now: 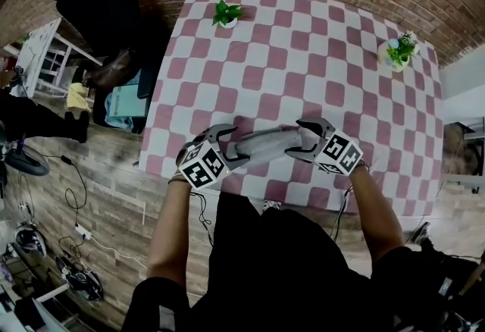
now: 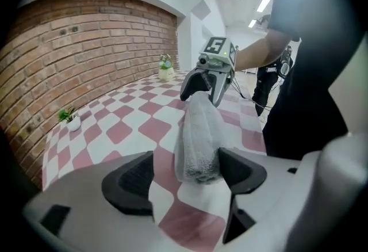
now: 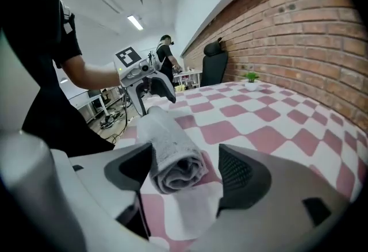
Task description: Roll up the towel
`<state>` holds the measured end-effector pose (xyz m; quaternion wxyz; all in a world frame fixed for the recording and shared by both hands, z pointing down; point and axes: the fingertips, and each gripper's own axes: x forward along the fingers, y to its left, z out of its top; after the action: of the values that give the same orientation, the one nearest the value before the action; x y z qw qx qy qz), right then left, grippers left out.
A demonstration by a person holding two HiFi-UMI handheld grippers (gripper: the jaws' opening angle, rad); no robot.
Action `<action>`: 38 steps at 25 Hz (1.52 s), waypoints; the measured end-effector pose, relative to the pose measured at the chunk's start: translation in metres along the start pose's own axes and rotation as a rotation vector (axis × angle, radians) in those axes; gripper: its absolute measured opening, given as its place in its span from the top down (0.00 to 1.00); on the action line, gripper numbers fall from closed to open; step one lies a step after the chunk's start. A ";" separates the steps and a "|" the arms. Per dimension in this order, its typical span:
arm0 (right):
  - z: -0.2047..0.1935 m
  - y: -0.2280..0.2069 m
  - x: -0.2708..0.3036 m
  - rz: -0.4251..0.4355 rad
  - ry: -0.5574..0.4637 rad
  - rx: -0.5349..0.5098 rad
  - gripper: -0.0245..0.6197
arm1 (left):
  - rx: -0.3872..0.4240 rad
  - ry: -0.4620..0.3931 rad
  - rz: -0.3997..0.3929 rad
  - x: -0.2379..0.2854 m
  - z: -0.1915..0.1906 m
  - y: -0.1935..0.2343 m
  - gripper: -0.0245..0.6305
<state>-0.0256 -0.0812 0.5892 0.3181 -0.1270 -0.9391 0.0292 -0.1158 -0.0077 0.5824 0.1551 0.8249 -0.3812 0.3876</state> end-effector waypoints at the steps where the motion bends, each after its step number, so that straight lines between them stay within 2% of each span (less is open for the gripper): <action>1: 0.006 0.000 -0.004 -0.020 -0.029 -0.019 0.42 | -0.012 -0.013 0.018 -0.003 0.001 0.006 0.42; 4: 0.025 0.007 -0.017 -0.041 -0.123 -0.045 0.43 | -0.035 -0.037 0.072 -0.012 0.002 0.021 0.44; 7: 0.036 0.011 -0.020 -0.077 -0.161 -0.070 0.44 | -0.052 -0.045 0.119 -0.015 0.002 0.032 0.44; 10: 0.044 0.011 -0.018 -0.133 -0.178 -0.096 0.55 | -0.044 -0.048 0.212 -0.017 0.006 0.047 0.54; 12: 0.043 0.010 -0.011 -0.145 -0.160 -0.077 0.59 | -0.014 -0.028 0.221 -0.014 0.008 0.048 0.61; 17: 0.027 0.006 0.008 -0.155 -0.055 -0.048 0.67 | 0.001 -0.017 0.209 -0.010 0.009 0.043 0.62; 20: 0.006 0.021 0.018 -0.121 0.024 -0.065 0.69 | 0.009 0.002 0.172 -0.003 0.002 0.029 0.61; 22: -0.009 0.033 0.020 -0.128 0.062 -0.110 0.69 | 0.016 0.010 0.151 0.004 -0.003 0.015 0.60; 24: -0.016 0.037 0.021 -0.165 0.052 -0.142 0.69 | -0.002 -0.009 0.159 0.009 -0.007 0.006 0.60; 27: -0.019 0.033 0.022 -0.210 0.027 -0.130 0.68 | -0.062 -0.043 0.180 0.013 -0.011 0.005 0.62; 31: -0.012 0.034 0.017 -0.187 0.010 -0.113 0.66 | -0.133 -0.082 0.216 0.005 -0.009 0.011 0.57; 33: -0.006 0.039 0.010 -0.168 -0.018 -0.103 0.58 | -0.190 -0.129 0.240 -0.004 -0.009 0.014 0.54; 35: 0.003 0.043 0.003 -0.176 -0.058 -0.107 0.58 | -0.222 -0.152 0.254 -0.009 -0.011 0.012 0.52; 38: 0.016 0.049 -0.004 -0.214 -0.119 -0.130 0.58 | -0.218 -0.140 0.268 -0.012 -0.012 0.007 0.48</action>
<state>-0.0213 -0.0342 0.5674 0.2540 -0.0446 -0.9644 -0.0583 -0.1320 0.0004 0.5813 0.1636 0.7699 -0.5375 0.3027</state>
